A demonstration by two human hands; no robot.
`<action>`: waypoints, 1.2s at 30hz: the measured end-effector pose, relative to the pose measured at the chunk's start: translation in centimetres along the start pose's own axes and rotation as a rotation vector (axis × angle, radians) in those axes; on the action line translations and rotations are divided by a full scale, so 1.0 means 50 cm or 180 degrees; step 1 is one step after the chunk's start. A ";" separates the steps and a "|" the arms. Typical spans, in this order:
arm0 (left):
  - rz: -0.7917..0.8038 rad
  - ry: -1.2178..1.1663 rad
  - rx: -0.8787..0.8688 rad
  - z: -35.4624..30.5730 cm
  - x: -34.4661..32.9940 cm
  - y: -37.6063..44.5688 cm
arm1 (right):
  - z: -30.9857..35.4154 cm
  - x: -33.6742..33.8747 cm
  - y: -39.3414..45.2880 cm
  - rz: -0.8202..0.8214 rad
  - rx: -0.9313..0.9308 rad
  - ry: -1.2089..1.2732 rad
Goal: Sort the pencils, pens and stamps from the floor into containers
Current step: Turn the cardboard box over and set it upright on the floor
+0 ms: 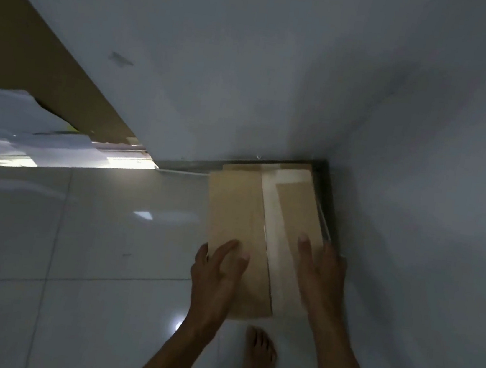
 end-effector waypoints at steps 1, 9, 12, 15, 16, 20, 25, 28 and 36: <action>-0.0005 0.0003 -0.0044 -0.013 -0.016 0.023 | 0.014 -0.001 0.032 0.0045 -0.0031 0.0076; 0.0157 0.1323 -0.0910 -0.143 -0.142 0.217 | -0.025 -0.059 0.160 -0.0324 -0.1129 0.0958; 0.0460 0.1637 -0.0911 -0.215 -0.180 0.275 | -0.063 -0.097 0.126 0.0054 -0.1579 0.1664; 0.0412 0.1618 -0.0797 -0.239 -0.190 0.311 | -0.063 -0.107 0.100 0.0542 -0.1614 0.2065; 0.0236 0.1560 -0.0826 -0.234 -0.188 0.315 | -0.056 -0.104 0.100 0.0570 -0.1544 0.1990; -0.0569 0.1192 -0.0819 -0.169 -0.173 0.257 | -0.032 -0.060 0.152 -0.0375 -0.0205 0.0785; 0.0217 0.0062 0.0020 -0.063 -0.187 0.164 | -0.032 0.001 0.336 -0.0311 0.0675 -0.0365; 0.0105 -0.0111 0.0076 -0.066 -0.197 0.179 | -0.034 0.022 0.399 0.0349 0.0426 -0.0397; -0.0115 -0.0219 -0.0139 -0.111 -0.145 0.259 | -0.046 0.023 0.301 0.0727 0.0285 -0.0253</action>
Point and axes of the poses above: each hand's wrist, its own y-axis towards the middle knuckle, its own x-axis out of the back of the hand, z = x × y, the point moved 1 cm from there along y, towards the middle knuckle, and after that the axes turned 4 degrees about -z, right-handed, at the moved point
